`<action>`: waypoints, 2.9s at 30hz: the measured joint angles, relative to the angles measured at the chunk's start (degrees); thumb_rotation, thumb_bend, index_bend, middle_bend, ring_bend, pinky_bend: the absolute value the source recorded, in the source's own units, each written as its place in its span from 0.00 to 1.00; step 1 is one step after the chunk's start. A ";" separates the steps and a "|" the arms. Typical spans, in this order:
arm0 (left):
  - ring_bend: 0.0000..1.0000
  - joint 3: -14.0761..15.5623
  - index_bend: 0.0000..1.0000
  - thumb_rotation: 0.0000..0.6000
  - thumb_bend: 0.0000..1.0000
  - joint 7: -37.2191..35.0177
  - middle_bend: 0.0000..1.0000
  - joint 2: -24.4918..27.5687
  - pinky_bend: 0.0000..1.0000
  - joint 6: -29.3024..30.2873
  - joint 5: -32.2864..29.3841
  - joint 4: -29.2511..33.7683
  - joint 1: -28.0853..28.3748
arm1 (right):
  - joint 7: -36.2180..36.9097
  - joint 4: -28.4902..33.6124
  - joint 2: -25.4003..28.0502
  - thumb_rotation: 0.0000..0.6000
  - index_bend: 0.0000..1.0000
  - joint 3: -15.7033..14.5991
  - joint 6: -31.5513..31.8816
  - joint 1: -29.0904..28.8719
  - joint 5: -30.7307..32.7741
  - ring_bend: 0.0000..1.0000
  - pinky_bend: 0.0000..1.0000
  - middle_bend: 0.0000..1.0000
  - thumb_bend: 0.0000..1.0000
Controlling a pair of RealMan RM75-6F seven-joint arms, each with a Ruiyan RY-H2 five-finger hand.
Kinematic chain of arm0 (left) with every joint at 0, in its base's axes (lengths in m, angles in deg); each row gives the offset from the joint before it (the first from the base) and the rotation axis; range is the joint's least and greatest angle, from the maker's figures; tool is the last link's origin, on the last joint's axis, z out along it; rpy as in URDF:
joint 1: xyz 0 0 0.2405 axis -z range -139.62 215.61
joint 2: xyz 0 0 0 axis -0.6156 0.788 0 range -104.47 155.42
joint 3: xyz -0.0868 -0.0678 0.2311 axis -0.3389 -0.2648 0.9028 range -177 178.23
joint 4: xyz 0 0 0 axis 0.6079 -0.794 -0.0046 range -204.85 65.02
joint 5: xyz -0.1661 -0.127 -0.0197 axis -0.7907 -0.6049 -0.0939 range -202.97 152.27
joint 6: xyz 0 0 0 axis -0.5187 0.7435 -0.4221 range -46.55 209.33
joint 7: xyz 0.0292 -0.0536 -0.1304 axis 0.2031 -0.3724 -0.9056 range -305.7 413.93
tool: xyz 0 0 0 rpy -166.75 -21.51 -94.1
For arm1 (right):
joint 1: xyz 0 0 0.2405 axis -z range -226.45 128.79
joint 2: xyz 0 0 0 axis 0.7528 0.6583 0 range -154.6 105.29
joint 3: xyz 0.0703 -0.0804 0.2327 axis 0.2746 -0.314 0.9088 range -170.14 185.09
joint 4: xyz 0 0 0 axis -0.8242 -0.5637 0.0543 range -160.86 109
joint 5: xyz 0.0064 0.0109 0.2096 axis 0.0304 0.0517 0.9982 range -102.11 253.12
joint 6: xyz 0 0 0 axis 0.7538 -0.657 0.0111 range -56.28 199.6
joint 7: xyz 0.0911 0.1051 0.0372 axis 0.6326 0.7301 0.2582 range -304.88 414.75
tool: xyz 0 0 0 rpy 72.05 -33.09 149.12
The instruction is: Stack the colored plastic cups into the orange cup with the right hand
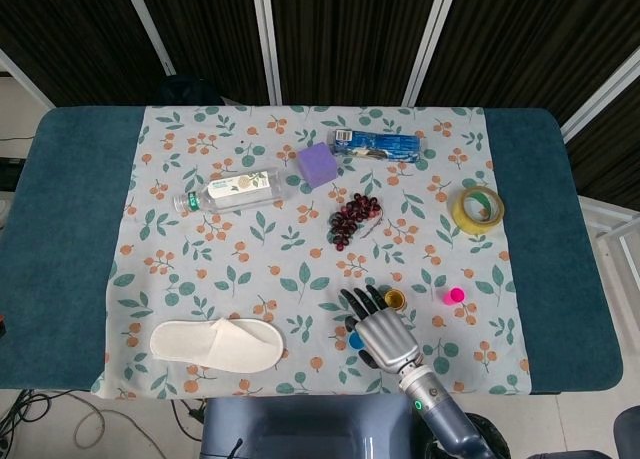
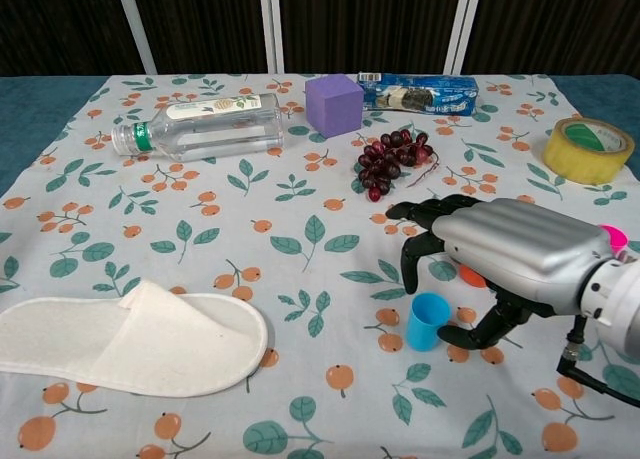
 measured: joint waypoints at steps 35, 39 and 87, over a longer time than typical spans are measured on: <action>0.00 -0.01 0.10 1.00 0.82 -0.06 0.00 0.05 0.11 0.02 0.03 0.16 -0.01 | -3.25 10.13 10.04 1.00 0.50 3.59 1.38 -0.42 1.17 0.00 0.00 0.00 0.36; 0.00 -0.01 0.10 1.00 0.82 0.04 0.00 0.03 0.11 -0.02 0.03 0.17 0.02 | -4.36 13.21 14.07 1.00 0.50 5.72 1.61 -1.23 3.43 0.00 0.00 0.00 0.36; 0.00 -0.08 0.10 1.00 0.82 0.68 0.00 -0.21 0.11 -0.05 -0.12 -0.03 0.11 | 4.00 4.11 15.40 1.00 0.50 7.90 -2.86 -6.99 18.53 0.00 0.00 0.00 0.36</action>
